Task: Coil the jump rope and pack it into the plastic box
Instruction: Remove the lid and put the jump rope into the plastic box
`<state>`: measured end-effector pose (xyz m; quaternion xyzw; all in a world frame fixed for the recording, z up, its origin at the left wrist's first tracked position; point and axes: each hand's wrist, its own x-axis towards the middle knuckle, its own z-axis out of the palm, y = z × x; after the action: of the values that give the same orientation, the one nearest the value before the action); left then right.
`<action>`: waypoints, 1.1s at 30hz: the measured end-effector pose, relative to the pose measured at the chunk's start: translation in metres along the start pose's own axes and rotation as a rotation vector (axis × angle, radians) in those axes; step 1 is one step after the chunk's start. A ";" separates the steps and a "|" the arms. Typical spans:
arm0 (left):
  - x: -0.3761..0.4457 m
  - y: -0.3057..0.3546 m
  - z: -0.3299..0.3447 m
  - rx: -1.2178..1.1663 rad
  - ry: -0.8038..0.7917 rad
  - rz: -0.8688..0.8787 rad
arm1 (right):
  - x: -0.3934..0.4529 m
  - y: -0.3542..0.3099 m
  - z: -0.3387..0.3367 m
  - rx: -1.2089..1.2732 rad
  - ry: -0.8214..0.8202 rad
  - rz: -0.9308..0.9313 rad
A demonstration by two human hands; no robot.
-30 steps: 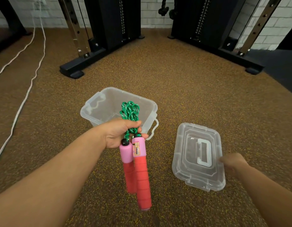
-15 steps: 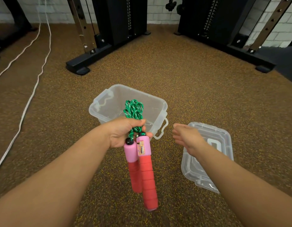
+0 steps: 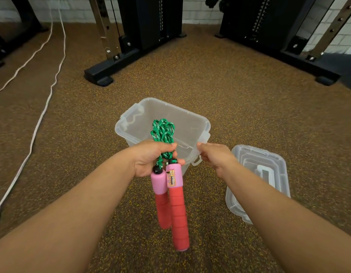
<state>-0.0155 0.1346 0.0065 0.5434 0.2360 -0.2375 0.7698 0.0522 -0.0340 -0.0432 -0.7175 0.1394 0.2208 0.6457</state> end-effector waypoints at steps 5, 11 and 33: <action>-0.004 0.003 0.003 0.030 -0.003 -0.005 | -0.020 -0.002 -0.007 -0.135 -0.156 0.096; -0.020 0.012 0.006 0.067 -0.007 -0.002 | -0.071 0.020 -0.024 -0.034 -0.346 0.256; -0.051 0.070 0.031 -0.070 0.004 0.313 | -0.126 -0.030 -0.064 -0.283 -0.466 -0.210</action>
<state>-0.0080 0.1316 0.0982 0.5469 0.1580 -0.1055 0.8154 -0.0331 -0.1045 0.0498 -0.7408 -0.1200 0.3291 0.5732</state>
